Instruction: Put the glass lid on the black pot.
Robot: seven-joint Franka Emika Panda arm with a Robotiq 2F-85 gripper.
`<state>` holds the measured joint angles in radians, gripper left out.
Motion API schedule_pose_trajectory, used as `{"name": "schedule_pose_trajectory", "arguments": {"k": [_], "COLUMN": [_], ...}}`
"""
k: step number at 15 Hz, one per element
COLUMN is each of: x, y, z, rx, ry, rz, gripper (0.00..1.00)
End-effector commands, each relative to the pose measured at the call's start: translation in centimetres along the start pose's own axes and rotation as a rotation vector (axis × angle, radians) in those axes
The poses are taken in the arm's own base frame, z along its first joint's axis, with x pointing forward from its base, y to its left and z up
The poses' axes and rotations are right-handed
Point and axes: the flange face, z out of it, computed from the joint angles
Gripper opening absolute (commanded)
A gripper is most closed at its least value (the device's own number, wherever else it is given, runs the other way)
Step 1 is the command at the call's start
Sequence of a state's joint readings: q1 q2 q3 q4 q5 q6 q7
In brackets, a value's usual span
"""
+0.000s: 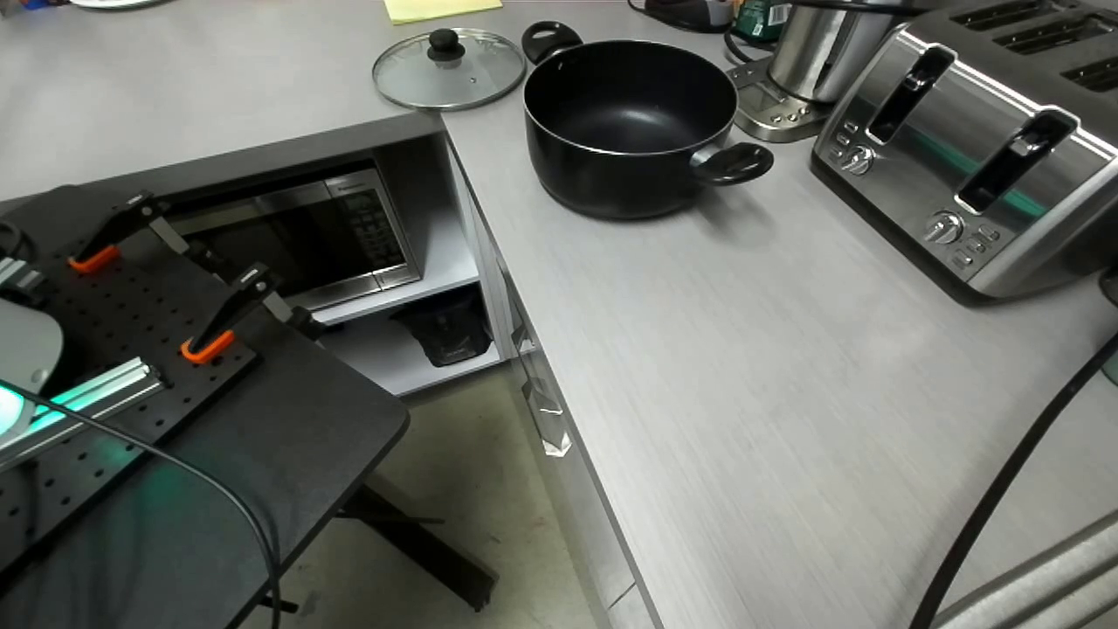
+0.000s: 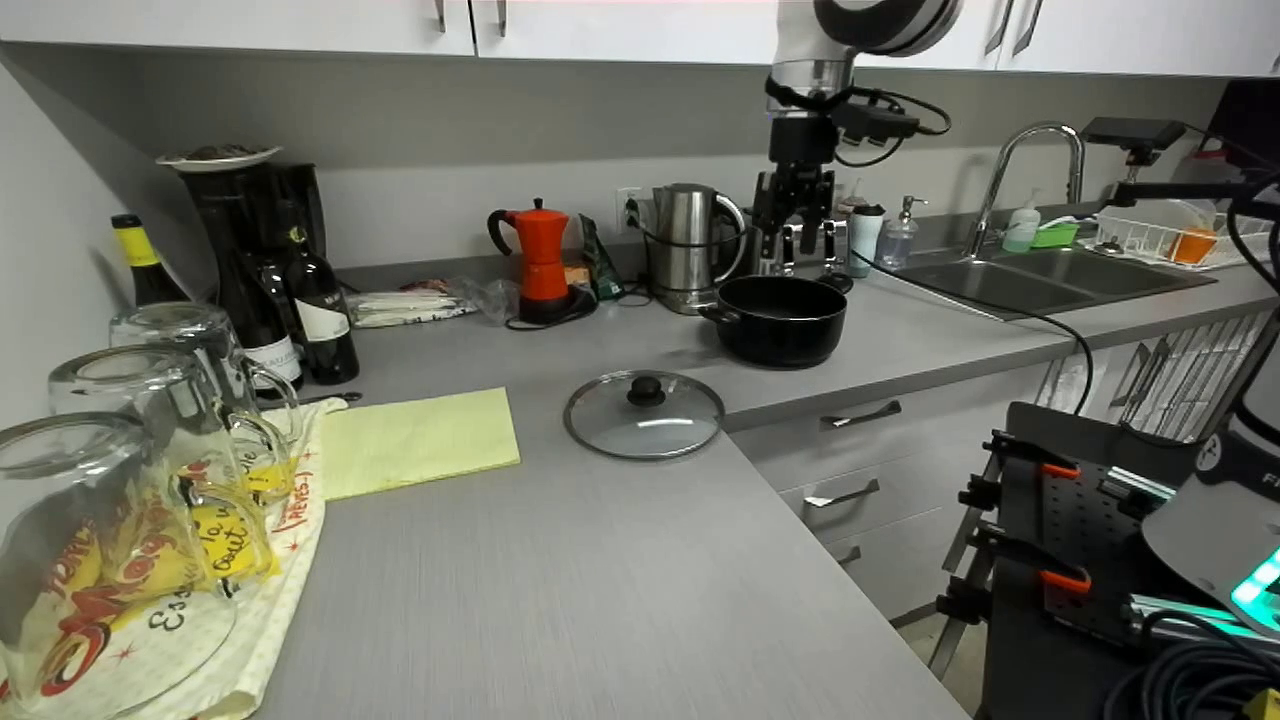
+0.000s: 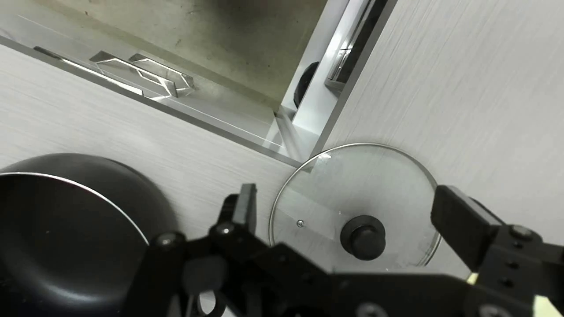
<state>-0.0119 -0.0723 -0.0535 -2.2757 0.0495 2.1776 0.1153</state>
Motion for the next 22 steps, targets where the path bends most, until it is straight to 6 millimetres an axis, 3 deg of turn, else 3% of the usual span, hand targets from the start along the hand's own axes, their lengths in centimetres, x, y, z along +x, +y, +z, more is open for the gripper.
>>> {"name": "schedule_pose_trajectory", "arguments": {"k": [1, 7, 11, 16, 22], "x": [4.8, 10.8, 13.7, 15.9, 17.0], "y": [-2.3, -5.2, -7.1, -9.2, -11.3], "z": [2.4, 7.3, 10.6, 14.3, 18.1], "rx": [-0.087, -0.168, -0.195, -0.213, -0.224], "ry": [-0.032, -0.047, -0.060, -0.072, -0.080], "rz": [0.059, 0.121, 0.127, 0.105, 0.065], "gripper": [1.00, 1.00, 1.00, 1.00, 1.00]}}
